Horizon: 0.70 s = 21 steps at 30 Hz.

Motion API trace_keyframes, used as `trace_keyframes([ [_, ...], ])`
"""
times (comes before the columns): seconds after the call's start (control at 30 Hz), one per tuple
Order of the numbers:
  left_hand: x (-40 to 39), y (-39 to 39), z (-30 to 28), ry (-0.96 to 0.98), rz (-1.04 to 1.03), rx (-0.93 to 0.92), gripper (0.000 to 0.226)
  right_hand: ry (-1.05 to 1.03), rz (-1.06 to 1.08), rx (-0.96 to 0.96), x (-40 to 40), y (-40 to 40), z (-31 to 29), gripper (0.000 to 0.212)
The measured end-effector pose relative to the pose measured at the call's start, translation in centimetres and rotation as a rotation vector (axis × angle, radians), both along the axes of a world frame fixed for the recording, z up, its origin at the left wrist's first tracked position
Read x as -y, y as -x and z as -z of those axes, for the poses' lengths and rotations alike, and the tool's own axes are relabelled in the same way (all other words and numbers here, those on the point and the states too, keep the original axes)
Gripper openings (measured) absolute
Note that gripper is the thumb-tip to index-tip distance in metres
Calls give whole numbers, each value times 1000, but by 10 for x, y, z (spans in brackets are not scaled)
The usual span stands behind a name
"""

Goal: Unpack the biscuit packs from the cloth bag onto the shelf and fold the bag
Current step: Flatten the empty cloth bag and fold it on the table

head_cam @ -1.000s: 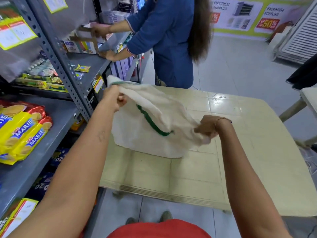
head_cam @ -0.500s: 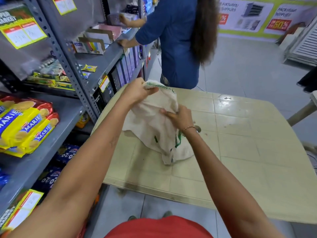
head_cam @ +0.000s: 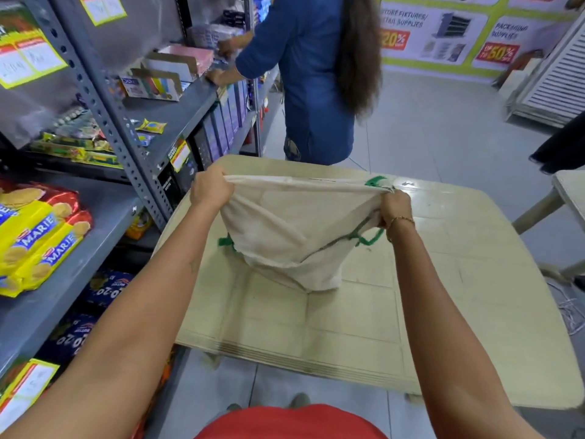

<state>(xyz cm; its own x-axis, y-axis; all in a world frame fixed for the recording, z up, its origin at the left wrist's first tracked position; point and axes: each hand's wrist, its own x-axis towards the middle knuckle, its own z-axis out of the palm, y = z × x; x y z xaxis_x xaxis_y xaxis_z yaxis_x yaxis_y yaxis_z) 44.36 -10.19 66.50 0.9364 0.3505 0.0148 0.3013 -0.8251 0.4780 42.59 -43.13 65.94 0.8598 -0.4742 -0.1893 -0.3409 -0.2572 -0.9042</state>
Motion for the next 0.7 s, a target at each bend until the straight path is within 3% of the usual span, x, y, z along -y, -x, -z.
trace_keyframes([
  [0.1, -12, -8, 5, -48, -12, -5, 27, -126, 168, 10, 20, -5, -1, 31],
  [0.2, -18, -24, -3, 60, -48, -145, 31, -237, 56, -95, 30, -16, -9, 29],
  [0.27, -12, -38, -18, 479, -107, -158, 33, -200, 19, -27, 30, -26, -22, 29],
  [0.37, -1, -57, -44, 1172, -248, 132, 36, -111, 64, 349, 19, -36, -45, 34],
  [0.47, 10, -63, -64, 1496, -106, 262, 29, -159, 0, 560, 2, -38, -60, 28],
  [0.57, 15, -66, -71, 1524, 80, 316, 30, -189, 109, 685, 3, -28, -65, 39],
  [0.63, 16, -68, -66, 1451, 47, 349, 31, -228, 172, 749, 6, -16, -58, 41],
  [0.7, 13, -60, -54, 1182, 3, 365, 35, -236, 218, 743, 9, 2, -38, 38],
])
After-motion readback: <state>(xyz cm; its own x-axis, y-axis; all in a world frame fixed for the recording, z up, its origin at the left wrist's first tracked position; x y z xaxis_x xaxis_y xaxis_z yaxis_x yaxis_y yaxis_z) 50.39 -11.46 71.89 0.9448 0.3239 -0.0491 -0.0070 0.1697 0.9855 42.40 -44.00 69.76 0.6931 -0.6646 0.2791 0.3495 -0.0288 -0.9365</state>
